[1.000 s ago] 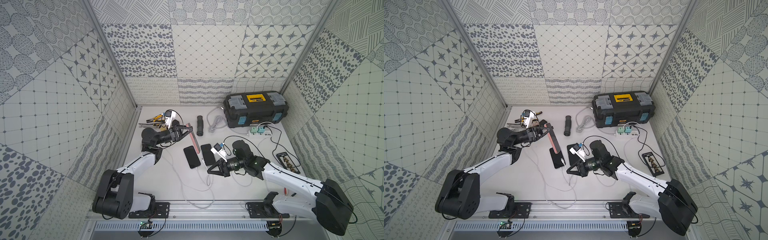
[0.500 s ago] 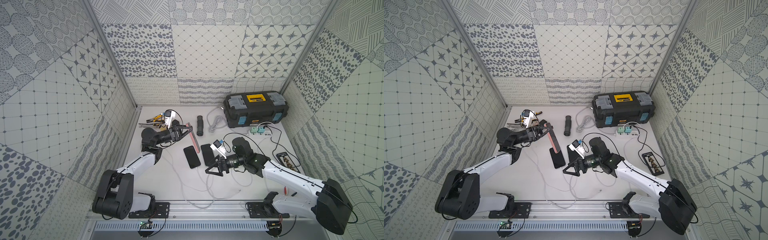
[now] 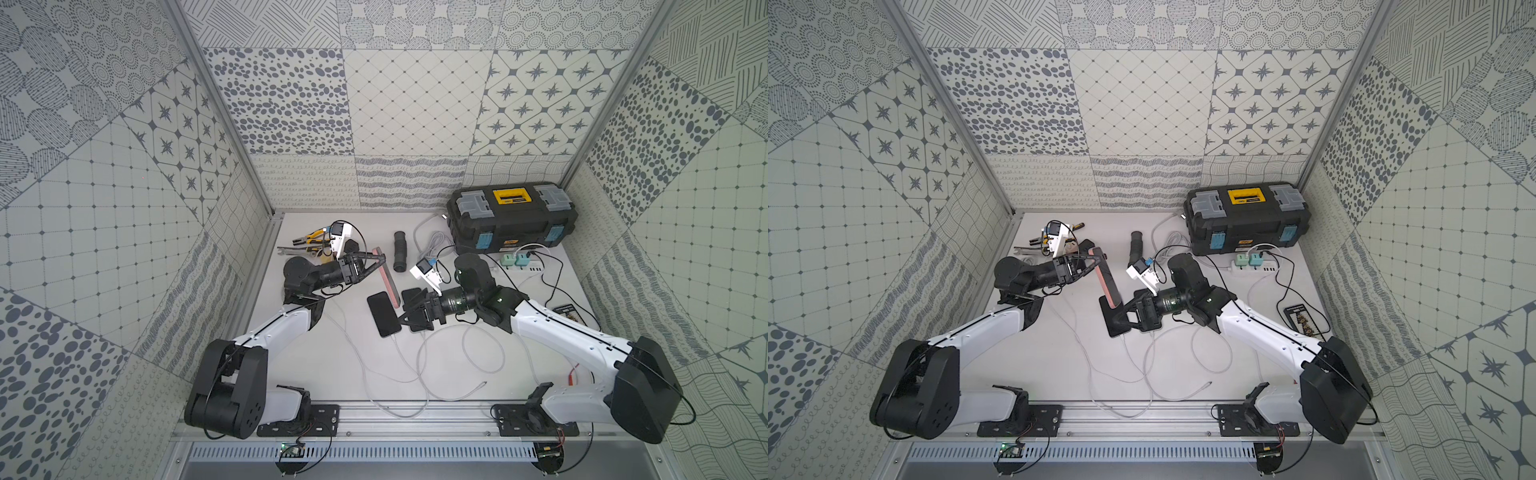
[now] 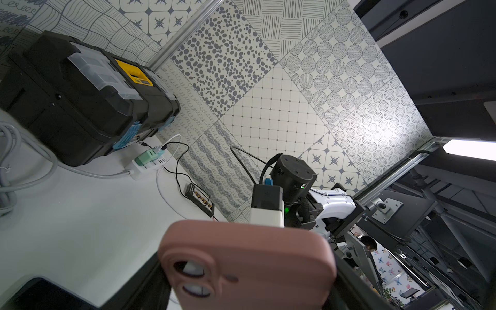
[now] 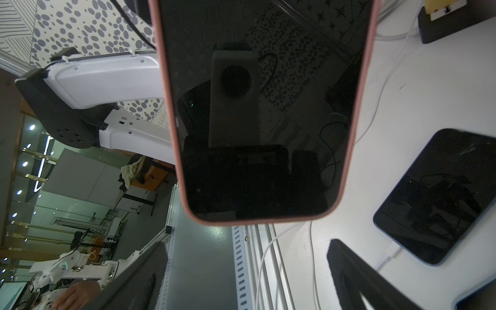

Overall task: Unplug the charging cable from the phone
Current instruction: Place the phone at the center of the board.

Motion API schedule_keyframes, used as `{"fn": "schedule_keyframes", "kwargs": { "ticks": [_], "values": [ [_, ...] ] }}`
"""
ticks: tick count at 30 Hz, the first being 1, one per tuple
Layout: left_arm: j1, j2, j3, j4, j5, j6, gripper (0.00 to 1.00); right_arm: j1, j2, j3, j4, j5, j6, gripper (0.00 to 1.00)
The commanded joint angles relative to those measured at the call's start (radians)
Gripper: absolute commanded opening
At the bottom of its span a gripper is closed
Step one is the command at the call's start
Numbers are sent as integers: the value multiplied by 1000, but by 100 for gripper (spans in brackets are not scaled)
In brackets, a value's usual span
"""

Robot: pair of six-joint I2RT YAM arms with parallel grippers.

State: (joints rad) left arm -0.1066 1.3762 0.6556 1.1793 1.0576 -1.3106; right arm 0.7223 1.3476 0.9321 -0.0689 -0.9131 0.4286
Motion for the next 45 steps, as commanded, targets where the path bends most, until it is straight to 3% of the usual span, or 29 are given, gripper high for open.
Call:
{"fn": "schedule_keyframes", "kwargs": {
  "ticks": [1,16,32,34,36,37,38,45],
  "values": [
    [-3,-5,1,96,-11,-2,0,-3,31,45,20,-9,-28,97],
    [-5,-2,1,98,-6,0,0,-3,128,168,21,-30,-40,97],
    [-7,-3,2,108,0,-5,0,-6,158,193,54,-56,-24,65],
    [-7,-2,1,107,-1,-4,15,-6,152,189,59,-54,-24,60],
    [-7,-1,1,105,-2,-6,52,-7,146,183,62,-49,-24,57],
    [-8,0,1,103,-2,-7,88,-7,141,181,64,-46,-24,57],
    [-7,2,1,102,-2,-5,97,-7,137,177,65,-45,-25,56],
    [-7,-12,-1,22,-23,65,98,-10,105,140,66,0,-26,51]
  ]
}}
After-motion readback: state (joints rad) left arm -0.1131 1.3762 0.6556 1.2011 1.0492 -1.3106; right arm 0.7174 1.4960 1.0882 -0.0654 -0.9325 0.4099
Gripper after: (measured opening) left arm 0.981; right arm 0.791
